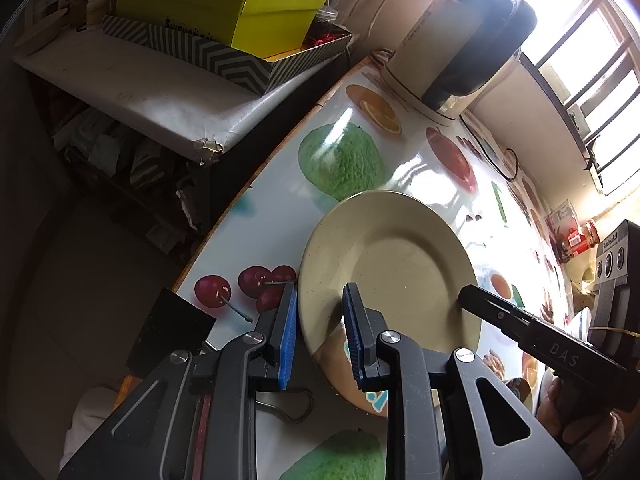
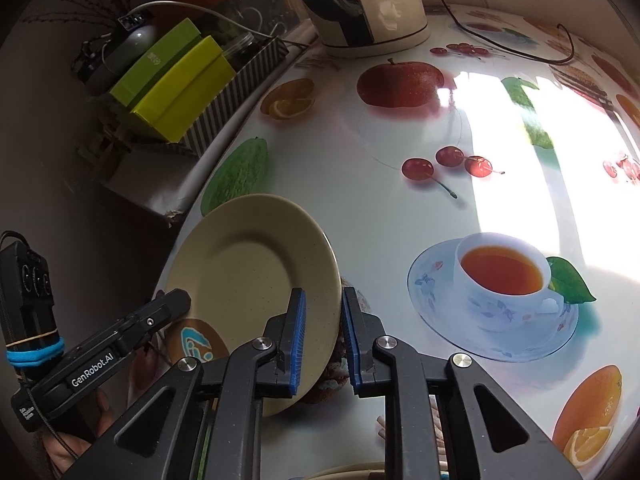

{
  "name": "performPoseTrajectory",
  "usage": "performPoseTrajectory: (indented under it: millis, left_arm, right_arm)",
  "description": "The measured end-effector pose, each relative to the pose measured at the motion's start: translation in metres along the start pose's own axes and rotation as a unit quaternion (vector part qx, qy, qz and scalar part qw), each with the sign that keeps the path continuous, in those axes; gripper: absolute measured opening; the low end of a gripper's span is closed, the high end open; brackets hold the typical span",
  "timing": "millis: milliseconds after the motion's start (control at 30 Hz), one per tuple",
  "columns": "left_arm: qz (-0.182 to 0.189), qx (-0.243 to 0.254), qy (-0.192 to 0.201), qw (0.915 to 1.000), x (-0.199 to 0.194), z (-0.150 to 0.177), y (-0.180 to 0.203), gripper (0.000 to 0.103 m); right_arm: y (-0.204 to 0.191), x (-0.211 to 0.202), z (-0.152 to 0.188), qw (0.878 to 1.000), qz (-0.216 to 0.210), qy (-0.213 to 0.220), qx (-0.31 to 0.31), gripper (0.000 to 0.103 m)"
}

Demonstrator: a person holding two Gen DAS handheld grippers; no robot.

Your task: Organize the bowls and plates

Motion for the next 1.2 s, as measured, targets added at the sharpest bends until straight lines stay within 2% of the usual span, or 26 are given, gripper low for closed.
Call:
performPoseTrajectory:
  millis: [533,1200]
  left_arm:
    - [0.005,0.012,0.011,0.9999,-0.014,0.002,0.017,0.023]
    - [0.026,0.047,0.013,0.9985,-0.03,0.028,0.059,0.023]
  right_arm:
    - [0.006,-0.024,0.006,1.0,-0.01,0.018,0.011,0.018]
    - [0.032,-0.075,0.043,0.998,-0.006,0.047,0.035,0.018]
Point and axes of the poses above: each gripper's, at about its wrist camera, not at the fingertips, and x roughly the way its jaws point, y to its right, z to its underside, the point moved 2 cm from there along x, roughly the way its jaws point, and after that the axes turned 13 degrees about z, right-handed, at the moved point
